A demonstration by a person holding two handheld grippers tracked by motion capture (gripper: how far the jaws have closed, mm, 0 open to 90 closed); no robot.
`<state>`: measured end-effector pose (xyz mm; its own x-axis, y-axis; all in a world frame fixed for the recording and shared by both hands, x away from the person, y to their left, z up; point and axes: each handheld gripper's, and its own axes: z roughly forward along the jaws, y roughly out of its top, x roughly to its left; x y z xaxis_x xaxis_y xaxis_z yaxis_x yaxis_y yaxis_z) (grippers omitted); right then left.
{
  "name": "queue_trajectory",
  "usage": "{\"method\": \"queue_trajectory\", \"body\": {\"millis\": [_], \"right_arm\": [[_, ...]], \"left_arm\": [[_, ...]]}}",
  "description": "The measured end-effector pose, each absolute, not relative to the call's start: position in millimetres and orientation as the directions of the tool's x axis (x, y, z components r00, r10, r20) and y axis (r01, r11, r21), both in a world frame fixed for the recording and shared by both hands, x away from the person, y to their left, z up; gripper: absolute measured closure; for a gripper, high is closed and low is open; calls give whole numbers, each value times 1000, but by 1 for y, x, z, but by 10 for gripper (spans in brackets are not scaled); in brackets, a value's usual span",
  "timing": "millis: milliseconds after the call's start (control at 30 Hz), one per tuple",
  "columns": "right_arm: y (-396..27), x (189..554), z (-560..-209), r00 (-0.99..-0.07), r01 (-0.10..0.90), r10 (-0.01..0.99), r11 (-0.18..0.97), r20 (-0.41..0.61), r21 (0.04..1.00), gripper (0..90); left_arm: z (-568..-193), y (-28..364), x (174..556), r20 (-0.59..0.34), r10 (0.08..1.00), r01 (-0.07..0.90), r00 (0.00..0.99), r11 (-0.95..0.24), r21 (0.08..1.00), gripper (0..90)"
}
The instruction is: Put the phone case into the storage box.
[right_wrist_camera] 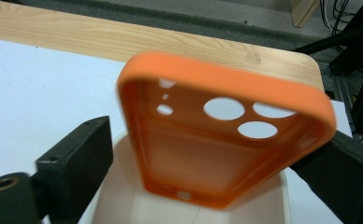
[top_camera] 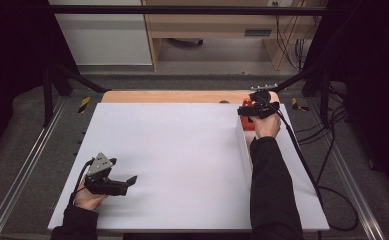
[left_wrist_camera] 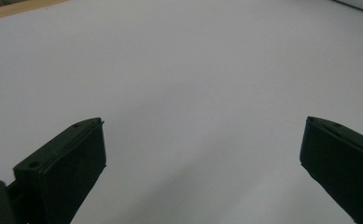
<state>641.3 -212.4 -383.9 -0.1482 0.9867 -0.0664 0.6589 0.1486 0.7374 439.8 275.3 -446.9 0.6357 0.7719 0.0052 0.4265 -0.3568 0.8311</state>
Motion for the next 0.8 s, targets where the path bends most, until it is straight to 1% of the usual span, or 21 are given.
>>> {"method": "queue_trajectory", "body": {"millis": [133,233,567,800], "right_arm": [[-211,641,-384,-156,652,984,170,-88,739,20],[-211,640,-383,-147,644,985,162,-86,747,6],[-216,635,-373,-141,599,987,148,-79,787,4],[-219,627,-364,-158,578,985,150,-70,802,3]], "left_arm": [[-447,275,440,6,772,427,636,-358,830,0],[-447,275,440,6,771,427,637,-360,830,0],[-447,275,440,5,770,428,638,-361,828,0],[-447,274,440,6,770,428,638,-361,829,0]]}}
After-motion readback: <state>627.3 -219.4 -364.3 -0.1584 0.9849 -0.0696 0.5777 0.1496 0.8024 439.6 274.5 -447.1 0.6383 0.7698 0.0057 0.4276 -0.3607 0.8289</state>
